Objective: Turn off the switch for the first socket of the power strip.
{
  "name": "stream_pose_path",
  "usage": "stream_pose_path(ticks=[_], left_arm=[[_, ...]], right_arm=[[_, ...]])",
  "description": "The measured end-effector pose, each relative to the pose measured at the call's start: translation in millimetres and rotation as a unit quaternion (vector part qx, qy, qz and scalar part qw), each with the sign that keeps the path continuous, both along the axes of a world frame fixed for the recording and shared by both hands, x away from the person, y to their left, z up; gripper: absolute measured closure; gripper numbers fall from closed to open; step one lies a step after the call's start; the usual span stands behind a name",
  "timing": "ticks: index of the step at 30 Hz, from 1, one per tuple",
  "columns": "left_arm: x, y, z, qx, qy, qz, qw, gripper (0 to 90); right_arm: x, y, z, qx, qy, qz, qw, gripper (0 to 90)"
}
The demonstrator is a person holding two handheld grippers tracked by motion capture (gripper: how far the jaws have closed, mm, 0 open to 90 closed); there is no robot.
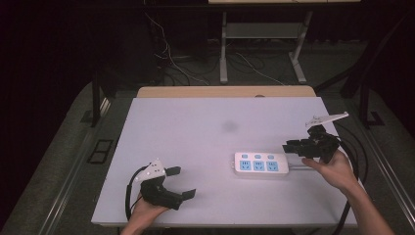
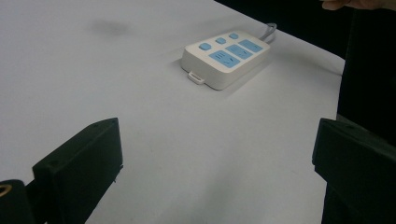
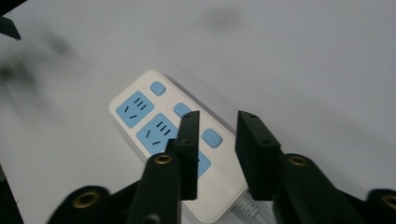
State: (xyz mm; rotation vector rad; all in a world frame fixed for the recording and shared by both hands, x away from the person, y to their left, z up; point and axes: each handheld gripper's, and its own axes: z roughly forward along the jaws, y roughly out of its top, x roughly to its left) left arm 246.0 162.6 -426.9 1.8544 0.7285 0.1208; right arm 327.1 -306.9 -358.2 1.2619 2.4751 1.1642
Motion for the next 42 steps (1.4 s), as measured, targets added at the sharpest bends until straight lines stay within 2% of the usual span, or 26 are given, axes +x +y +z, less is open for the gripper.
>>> stream_pose_path(ticks=[2,7,9,10,11,14,22,30,42], left_arm=[[0.1,0.0,0.0,0.0,0.0,0.0,1.0,0.2],[0.1,0.1,0.0,-0.001,0.0,0.001,1.0,0.2],[0.1,0.1,0.0,-0.001,0.0,0.001,1.0,0.3],[0.1,0.1,0.0,-0.001,0.0,0.001,1.0,0.3],[0.0,0.0,-0.1,-0.001,0.0,0.001,1.0,0.3],[0.1,-0.2,-0.2,-0.001,0.001,0.001,1.0,0.3],[0.0,0.1,0.0,-0.001,0.0,0.001,1.0,0.3],[0.1,-0.1,-0.2,-0.001,0.001,0.0,1.0,0.3],[0.2,-0.2,-0.4,0.0,0.001,0.0,1.0,0.3]], right_arm=[[-2.0,-0.3,1.3,0.001,-0.002,-0.004,1.0,59.0],[-11.1,-1.4,6.9,0.011,-0.012,-0.02,0.9997,39.5],[-14.7,-1.2,8.5,0.017,-0.016,-0.026,0.9994,28.1],[-18.2,-0.6,9.7,0.025,-0.017,-0.025,0.9992,13.3],[-18.2,-0.6,9.7,0.025,-0.017,-0.025,0.9992,13.3],[-23.5,1.2,10.5,0.031,-0.02,-0.025,0.999,0.1],[-34.7,2.5,4.4,0.062,-0.027,-0.024,0.9974,0.3],[-44.1,4.9,-13.8,0.073,-0.021,-0.016,0.997,0.3],[-55.1,10.0,-32.8,0.085,-0.014,0.0,0.9963,0.3]])
